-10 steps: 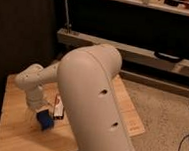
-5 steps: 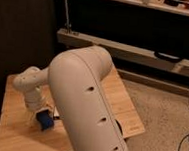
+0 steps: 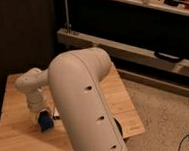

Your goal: Wipe the white sponge on the table

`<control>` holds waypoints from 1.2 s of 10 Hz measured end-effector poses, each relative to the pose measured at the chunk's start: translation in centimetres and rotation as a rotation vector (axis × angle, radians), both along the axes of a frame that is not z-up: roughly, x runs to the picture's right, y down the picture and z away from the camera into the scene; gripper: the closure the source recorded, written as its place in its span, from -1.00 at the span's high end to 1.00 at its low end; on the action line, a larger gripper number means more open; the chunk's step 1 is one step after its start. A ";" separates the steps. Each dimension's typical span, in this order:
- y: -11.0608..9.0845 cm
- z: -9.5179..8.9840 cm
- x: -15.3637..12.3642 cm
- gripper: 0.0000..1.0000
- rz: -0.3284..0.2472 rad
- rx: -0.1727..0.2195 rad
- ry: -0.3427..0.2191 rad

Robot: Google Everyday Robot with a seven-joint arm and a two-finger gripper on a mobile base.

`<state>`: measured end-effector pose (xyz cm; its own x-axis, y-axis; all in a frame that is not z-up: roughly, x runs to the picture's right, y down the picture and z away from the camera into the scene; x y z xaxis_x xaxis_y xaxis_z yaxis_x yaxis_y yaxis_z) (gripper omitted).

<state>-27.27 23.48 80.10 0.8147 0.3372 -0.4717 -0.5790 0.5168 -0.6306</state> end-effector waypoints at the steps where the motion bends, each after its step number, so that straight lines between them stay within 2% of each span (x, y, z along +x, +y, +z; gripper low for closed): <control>1: 0.1 0.0 -0.1 0.18 -0.005 0.001 0.000; 5: 0.0 0.0 -0.1 0.18 -0.018 0.005 0.002; 8: 0.1 -0.1 -0.3 0.55 -0.032 0.005 -0.010; 12: 0.4 -0.3 -0.6 0.60 -0.043 -0.004 -0.017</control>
